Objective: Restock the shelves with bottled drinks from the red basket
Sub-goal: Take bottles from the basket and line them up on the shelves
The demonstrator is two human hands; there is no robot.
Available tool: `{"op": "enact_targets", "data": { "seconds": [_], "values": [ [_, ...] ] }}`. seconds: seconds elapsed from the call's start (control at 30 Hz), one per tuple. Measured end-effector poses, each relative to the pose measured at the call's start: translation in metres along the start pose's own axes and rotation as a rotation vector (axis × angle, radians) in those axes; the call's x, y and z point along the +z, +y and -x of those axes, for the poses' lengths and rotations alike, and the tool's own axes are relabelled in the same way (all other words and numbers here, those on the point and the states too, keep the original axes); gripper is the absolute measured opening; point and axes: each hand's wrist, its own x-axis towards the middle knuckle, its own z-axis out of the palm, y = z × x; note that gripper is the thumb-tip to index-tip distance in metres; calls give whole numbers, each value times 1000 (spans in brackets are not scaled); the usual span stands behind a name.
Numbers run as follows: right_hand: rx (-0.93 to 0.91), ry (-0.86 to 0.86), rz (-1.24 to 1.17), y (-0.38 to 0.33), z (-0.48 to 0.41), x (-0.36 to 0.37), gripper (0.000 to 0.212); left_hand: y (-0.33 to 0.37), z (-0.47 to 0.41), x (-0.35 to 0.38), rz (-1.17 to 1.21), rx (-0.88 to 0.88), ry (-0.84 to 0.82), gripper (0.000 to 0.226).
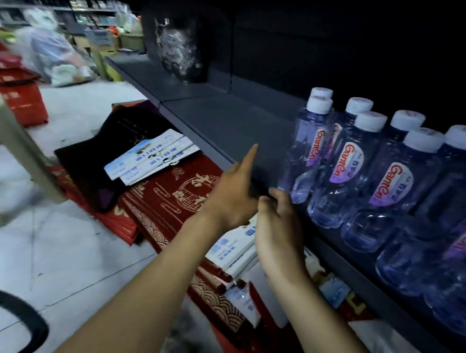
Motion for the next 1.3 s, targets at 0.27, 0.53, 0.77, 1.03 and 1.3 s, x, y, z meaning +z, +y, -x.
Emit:
{"op": "enact_targets", "data": {
  "seconds": [0.27, 0.53, 0.77, 1.03, 1.3],
  "values": [
    [-236, -163, 336, -36, 30, 58, 47, -55, 68, -89, -707, -259, 99, 83],
    [-531, -553, 386, -66, 127, 180, 46, -129, 223, -206, -919, -556, 148, 63],
    [-668, -1000, 412, -60, 234, 266, 42, -200, 392, -251, -851, -1028, 86, 55],
    [-788, -1391, 621, -12, 321, 353, 31, -283, 534, -222, -425, -1415, -98, 53],
    [-635, -1800, 1035, 77, 357, 436, 21, -352, 620, -136, 160, -1612, -165, 35]
  ]
}}
